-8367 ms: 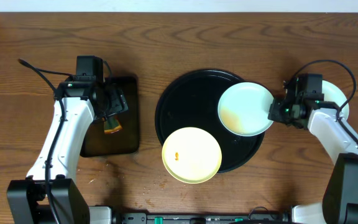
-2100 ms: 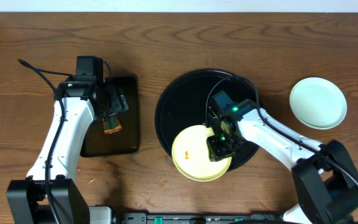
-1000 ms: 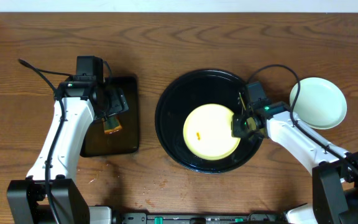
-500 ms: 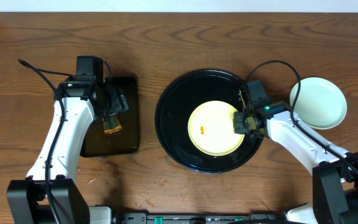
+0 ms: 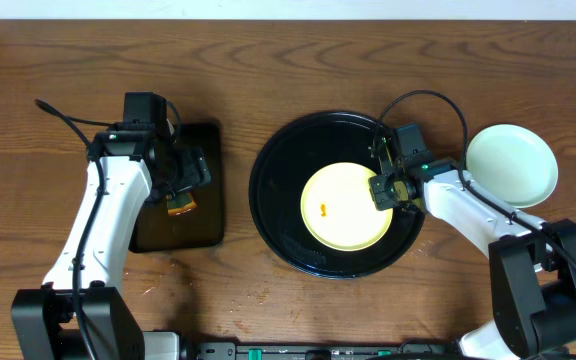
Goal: Clean dirty plates on tray and stack at the side
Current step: 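Pick up the sponge from the rectangular tray with the left gripper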
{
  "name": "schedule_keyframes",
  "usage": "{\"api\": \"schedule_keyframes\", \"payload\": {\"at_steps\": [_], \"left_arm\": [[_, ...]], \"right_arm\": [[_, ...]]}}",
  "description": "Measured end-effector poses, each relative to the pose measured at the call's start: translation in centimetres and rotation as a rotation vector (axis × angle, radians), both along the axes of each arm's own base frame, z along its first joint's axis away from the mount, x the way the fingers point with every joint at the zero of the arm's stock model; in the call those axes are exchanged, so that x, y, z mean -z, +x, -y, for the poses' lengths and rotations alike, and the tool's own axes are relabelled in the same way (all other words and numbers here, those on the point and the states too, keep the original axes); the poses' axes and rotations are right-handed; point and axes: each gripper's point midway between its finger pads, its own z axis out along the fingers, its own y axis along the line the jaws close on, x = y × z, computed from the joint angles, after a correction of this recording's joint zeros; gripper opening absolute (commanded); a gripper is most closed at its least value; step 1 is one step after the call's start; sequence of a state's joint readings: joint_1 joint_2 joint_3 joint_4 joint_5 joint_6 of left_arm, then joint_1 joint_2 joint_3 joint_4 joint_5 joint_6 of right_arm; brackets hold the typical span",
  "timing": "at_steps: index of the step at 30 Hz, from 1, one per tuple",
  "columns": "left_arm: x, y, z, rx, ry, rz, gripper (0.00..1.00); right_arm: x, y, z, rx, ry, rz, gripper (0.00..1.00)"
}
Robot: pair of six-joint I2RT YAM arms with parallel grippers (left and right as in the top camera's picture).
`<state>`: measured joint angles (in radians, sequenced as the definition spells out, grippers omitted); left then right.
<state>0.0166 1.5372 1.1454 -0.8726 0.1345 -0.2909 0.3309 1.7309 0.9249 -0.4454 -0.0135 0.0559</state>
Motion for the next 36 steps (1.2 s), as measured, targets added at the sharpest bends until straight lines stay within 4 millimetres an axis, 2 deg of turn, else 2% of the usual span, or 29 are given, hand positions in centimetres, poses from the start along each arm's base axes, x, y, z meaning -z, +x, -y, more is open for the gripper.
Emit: {"api": "schedule_keyframes", "payload": {"at_steps": [4,9,16,18,21,25,27,29,34,35,36], "left_arm": [[0.0,-0.1,0.4,0.005,-0.021,-0.006,0.86],[0.5,-0.1,0.3,0.004,-0.02,0.0,0.86],[4.0,-1.1,-0.8,-0.016,0.047,-0.009,0.84],[4.8,-1.0,-1.5,-0.039,0.083,0.006,0.78],[5.9,-0.7,-2.8,-0.086,0.147,0.041,0.59],[7.7,0.0,-3.6,-0.123,0.183,0.086,0.22],[8.5,0.2,-3.7,-0.129,0.191,0.087,0.12],[9.0,0.3,-3.7,-0.127,0.193,0.082,0.08],[9.4,0.3,-3.5,-0.104,0.192,0.071,0.07],[9.5,0.2,-3.1,-0.072,0.176,0.066,0.09],[9.4,0.0,-3.0,-0.061,0.171,0.057,0.17]], "right_arm": [[0.0,-0.1,0.1,0.048,0.024,-0.016,0.01],[0.1,-0.5,1.2,0.183,0.081,-0.074,0.01],[0.1,-0.7,2.0,0.265,0.111,-0.106,0.01],[0.1,-0.7,2.0,0.265,0.111,-0.106,0.01],[0.1,-0.7,2.0,0.264,0.111,-0.106,0.01],[0.1,-0.7,2.0,0.264,0.111,-0.106,0.01],[0.1,-0.7,2.0,0.264,0.111,-0.106,0.01],[0.1,-0.7,2.0,0.264,0.111,-0.106,0.01],[0.1,-0.7,2.0,0.264,0.111,-0.106,0.01],[0.1,-0.7,2.0,0.264,0.111,-0.106,0.01],[0.1,-0.7,2.0,0.264,0.111,-0.106,0.01]]}}
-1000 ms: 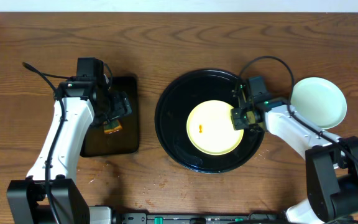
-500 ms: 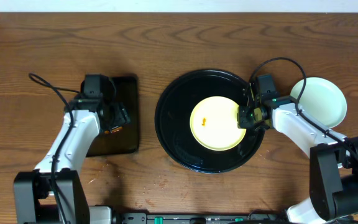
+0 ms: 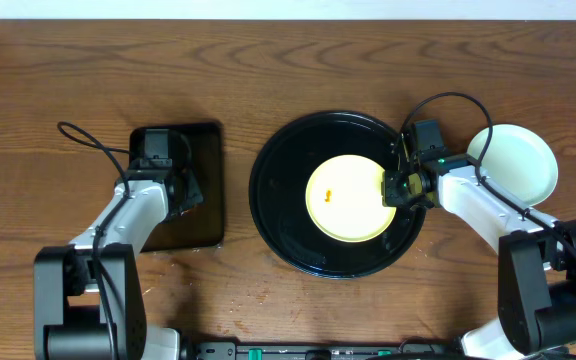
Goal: Clean dirty plates on tray and stack at the side
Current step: 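Pick up the sponge from the rectangular tray with the left gripper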
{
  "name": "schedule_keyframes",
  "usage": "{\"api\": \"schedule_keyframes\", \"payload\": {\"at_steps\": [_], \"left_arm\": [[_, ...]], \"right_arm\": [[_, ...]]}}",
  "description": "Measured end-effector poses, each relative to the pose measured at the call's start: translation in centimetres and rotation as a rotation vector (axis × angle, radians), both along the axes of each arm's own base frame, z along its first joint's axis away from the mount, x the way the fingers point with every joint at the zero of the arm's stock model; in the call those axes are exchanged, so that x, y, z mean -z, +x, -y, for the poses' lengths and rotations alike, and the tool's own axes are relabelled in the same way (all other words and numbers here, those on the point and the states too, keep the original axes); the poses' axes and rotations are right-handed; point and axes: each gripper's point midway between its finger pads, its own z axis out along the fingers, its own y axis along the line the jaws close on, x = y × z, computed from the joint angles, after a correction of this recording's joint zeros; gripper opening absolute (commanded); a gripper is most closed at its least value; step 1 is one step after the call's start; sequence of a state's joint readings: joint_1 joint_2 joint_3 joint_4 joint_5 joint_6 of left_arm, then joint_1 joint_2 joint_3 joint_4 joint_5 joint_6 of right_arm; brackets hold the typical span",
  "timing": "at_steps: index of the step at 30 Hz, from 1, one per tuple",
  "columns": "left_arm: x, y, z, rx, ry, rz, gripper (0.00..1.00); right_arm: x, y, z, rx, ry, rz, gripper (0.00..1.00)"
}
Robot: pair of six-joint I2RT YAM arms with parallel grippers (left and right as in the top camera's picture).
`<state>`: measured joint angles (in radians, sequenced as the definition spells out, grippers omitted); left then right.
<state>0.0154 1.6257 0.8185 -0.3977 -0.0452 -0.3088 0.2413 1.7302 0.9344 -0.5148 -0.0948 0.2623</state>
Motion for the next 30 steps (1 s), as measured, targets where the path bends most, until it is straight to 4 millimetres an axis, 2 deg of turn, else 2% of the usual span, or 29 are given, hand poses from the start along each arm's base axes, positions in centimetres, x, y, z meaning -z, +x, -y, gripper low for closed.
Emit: {"api": "schedule_keyframes", "payload": {"at_steps": [2,3,7,10,13,16,18,19,21,22,28,29,30], "left_arm": [[-0.5,-0.5,0.4,0.019,-0.021,-0.02,0.35],[-0.7,-0.6,0.6,0.03,-0.03,-0.019,0.4],[-2.5,-0.2,0.9,0.054,-0.037,0.034,0.42],[-3.5,0.6,0.2,0.047,0.002,0.074,0.43],[-3.6,1.9,-0.6,0.034,0.047,0.119,0.43],[-2.8,3.3,-1.0,0.025,0.07,0.149,0.43],[-1.6,3.7,-1.2,0.021,0.081,0.137,0.39],[-0.9,3.7,-1.2,0.021,0.081,0.123,0.34],[0.5,3.6,-1.3,0.021,0.083,0.094,0.11],[0.7,3.7,-1.2,0.026,0.084,0.093,0.08],[0.5,3.2,-0.7,0.036,0.059,0.078,0.08],[0.4,2.8,-0.6,0.039,0.052,0.067,0.15],[0.2,2.5,-0.4,0.046,0.043,0.058,0.39]], "right_arm": [[0.0,0.0,0.0,0.0,0.0,0.0,0.01],[0.0,0.0,0.0,0.0,0.0,0.0,0.01],[0.0,0.0,0.0,0.0,0.0,0.0,0.01],[0.0,0.0,0.0,0.0,0.0,0.0,0.01],[0.0,0.0,0.0,0.0,0.0,0.0,0.01],[0.0,0.0,0.0,0.0,0.0,0.0,0.01],[0.0,0.0,0.0,0.0,0.0,0.0,0.01],[0.0,0.0,0.0,0.0,0.0,0.0,0.01],[0.0,0.0,0.0,0.0,0.0,0.0,0.01],[0.0,0.0,0.0,0.0,0.0,0.0,0.01],[0.0,0.0,0.0,0.0,0.0,0.0,0.01],[0.0,0.0,0.0,0.0,0.0,0.0,0.01],[0.0,0.0,0.0,0.0,0.0,0.0,0.01]]}}
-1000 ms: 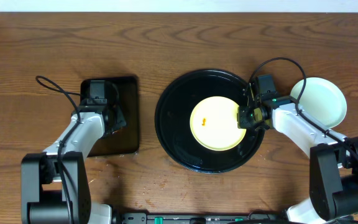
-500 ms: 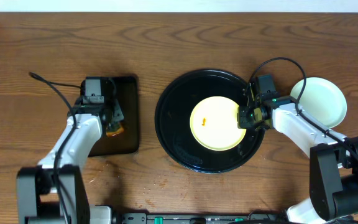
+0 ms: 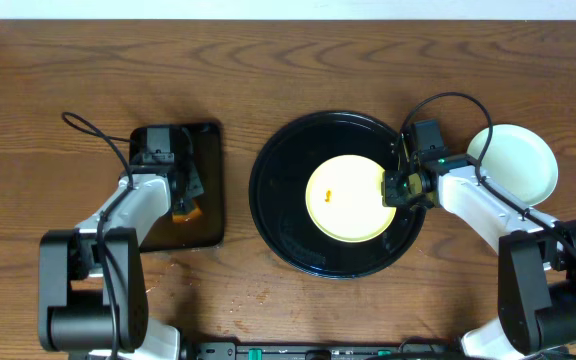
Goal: Clean dirty plates on tray and stack at the side
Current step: 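Pick up the sponge from the rectangular tray with the left gripper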
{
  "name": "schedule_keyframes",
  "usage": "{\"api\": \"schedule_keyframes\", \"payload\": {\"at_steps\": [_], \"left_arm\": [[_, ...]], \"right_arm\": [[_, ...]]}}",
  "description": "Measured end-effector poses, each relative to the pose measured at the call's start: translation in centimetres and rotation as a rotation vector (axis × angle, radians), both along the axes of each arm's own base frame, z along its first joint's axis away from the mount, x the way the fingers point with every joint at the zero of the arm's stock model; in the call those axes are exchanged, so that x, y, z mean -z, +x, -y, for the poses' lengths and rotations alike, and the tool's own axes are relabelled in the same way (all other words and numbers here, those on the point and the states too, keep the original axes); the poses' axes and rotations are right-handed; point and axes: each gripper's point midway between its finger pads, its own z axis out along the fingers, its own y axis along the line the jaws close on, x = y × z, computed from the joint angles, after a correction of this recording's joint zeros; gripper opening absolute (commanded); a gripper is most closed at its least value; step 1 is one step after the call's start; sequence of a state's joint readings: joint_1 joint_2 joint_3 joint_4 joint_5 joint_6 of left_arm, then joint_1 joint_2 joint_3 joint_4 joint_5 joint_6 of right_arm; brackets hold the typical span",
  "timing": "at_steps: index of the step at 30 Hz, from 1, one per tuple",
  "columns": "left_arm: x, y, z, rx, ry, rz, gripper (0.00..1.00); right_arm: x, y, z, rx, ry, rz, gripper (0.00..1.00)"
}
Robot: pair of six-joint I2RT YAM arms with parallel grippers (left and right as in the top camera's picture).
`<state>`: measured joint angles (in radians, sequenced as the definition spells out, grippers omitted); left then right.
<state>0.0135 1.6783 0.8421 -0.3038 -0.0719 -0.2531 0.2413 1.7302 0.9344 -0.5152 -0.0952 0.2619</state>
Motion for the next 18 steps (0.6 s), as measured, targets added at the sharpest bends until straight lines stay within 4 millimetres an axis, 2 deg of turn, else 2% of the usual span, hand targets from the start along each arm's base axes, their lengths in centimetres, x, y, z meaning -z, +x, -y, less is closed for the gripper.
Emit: {"api": "schedule_keyframes", "payload": {"at_steps": [1,2,7,9,13,17,18], "left_arm": [[-0.3,-0.2,0.2,0.004,-0.007,-0.002,0.51],[-0.6,-0.2,0.3,0.003,-0.014,0.006,0.55],[-3.4,-1.1,0.5,0.006,-0.024,0.035,0.56],[-3.5,-1.6,0.5,0.006,-0.026,0.02,0.53],[-2.7,-2.3,0.6,0.005,-0.034,-0.015,0.38],[-0.8,-3.4,0.9,0.003,-0.049,-0.075,0.19],[-0.4,-3.5,0.9,0.004,-0.052,-0.084,0.1]], "right_arm": [[0.0,0.0,0.0,0.0,0.0,0.0,0.01],[0.0,0.0,0.0,0.0,0.0,0.0,0.01],[0.0,0.0,0.0,0.0,0.0,0.0,0.01],[0.0,0.0,0.0,0.0,0.0,0.0,0.01],[0.0,0.0,0.0,0.0,0.001,0.0,0.01],[0.0,0.0,0.0,0.0,0.0,0.0,0.01],[0.0,0.0,0.0,0.0,0.0,0.0,0.01]]}}
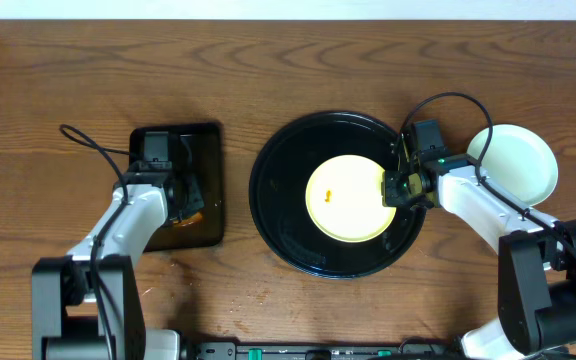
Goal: Clean dirty plates on tray and stack at the side
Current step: 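Pick up the sponge from the rectangular tray with the left gripper, then scrub the yellow plate with the sponge in the left gripper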
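Observation:
A yellow plate [343, 205] with a small orange smear [328, 197] lies in the round black tray [278, 215]. My right gripper [388, 188] is at the plate's right rim and looks shut on it. A pale plate [513, 165] rests on the table at the right, beside the tray. Over the black rectangular tray [203, 145] at the left, my left gripper [188, 203] is held low. An orange sponge [197, 214] peeks out at its tip, apparently pinched between the fingers, which are mostly hidden by the wrist.
The left arm's cable [88, 140] loops over the table left of the rectangular tray. A few crumbs [260, 294] lie on the wood near the front edge. The right arm [488, 215] runs under the pale plate's front edge.
My left gripper has shifted slightly toward the front right of the rectangular tray, and the orange sponge shows a little further right. The right gripper and yellow plate have not moved.
At first my left gripper held the sponge over the rectangular tray's middle and my right gripper gripped the yellow plate's rim. The plate then sat slightly further back in the round tray. Since then the left gripper has shifted about over its tray with the sponge.

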{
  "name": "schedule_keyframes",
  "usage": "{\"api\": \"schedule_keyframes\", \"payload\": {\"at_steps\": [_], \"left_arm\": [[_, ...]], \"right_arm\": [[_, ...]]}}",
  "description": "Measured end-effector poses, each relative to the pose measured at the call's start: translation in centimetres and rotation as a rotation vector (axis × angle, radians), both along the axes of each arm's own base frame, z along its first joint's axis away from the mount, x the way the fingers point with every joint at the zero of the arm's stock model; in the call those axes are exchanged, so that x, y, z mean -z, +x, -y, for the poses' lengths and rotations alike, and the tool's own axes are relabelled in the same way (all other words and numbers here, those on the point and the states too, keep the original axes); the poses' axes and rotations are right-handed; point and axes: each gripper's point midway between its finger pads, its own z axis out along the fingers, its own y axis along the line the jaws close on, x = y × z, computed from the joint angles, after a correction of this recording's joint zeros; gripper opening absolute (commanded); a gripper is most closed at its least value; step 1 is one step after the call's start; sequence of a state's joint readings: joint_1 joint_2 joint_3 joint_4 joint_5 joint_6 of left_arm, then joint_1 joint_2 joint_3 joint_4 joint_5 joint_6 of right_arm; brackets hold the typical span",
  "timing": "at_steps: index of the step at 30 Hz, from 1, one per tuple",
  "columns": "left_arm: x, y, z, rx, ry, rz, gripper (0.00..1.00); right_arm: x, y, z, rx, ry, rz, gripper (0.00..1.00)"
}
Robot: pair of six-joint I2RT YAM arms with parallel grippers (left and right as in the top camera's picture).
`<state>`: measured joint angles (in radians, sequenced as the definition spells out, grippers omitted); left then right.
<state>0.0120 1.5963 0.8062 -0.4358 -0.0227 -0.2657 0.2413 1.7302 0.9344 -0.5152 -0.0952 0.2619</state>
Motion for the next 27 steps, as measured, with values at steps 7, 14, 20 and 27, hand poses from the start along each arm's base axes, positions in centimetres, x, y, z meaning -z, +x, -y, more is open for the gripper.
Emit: {"api": "schedule_keyframes", "payload": {"at_steps": [7,14,20,27], "left_arm": [[0.5,0.0,0.3,0.001,-0.021,-0.013,0.07],[-3.7,-0.4,1.5,0.024,-0.061,-0.06,0.07],[-10.6,3.4,7.5,0.173,-0.187,0.167,0.07],[-11.3,3.1,16.6,0.363,-0.291,0.215,0.08]], "right_arm": [[0.0,0.0,0.0,0.0,0.0,0.0,0.01],[0.0,0.0,0.0,0.0,0.001,0.0,0.01],[0.0,0.0,0.0,0.0,0.001,0.001,0.01],[0.0,0.0,0.0,0.001,0.001,0.002,0.01]]}}
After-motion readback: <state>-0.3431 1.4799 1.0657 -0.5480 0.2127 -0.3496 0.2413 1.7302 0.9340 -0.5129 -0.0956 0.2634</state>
